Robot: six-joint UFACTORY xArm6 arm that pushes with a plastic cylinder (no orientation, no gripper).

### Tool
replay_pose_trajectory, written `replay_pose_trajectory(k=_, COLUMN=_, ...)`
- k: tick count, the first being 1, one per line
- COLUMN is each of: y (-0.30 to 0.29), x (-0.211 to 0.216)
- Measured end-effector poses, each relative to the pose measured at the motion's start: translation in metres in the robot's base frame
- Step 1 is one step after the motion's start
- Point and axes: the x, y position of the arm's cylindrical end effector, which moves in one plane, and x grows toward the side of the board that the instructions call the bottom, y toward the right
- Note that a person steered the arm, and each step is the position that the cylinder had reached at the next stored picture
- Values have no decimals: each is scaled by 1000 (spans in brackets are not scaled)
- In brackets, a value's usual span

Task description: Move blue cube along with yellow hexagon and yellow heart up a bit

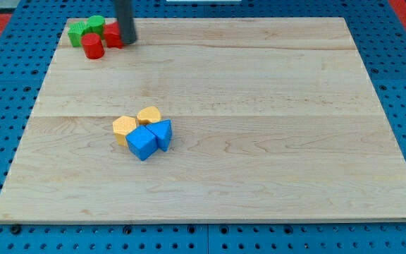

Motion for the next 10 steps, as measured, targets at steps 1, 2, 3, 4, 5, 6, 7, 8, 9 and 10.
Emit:
replay_pose_trajectory(k=1, y=69, x=21)
replay_pose_trajectory(k=2, y=139, x=95)
replay_pose_trajectory(k=3, y=151, x=178)
replay_pose_trajectory(k=4, y=151, x=270)
replay_pose_trajectory(k=5, y=91, x=316)
replay_pose_trajectory(k=6, y=20, x=327)
replay_pose_trajectory(k=7, y=-27, x=324)
replay_pose_trajectory(k=8, y=-70, x=319)
replay_pose_trajectory(k=9, y=-74, x=318)
replay_pose_trajectory(k=10, y=-74, x=321)
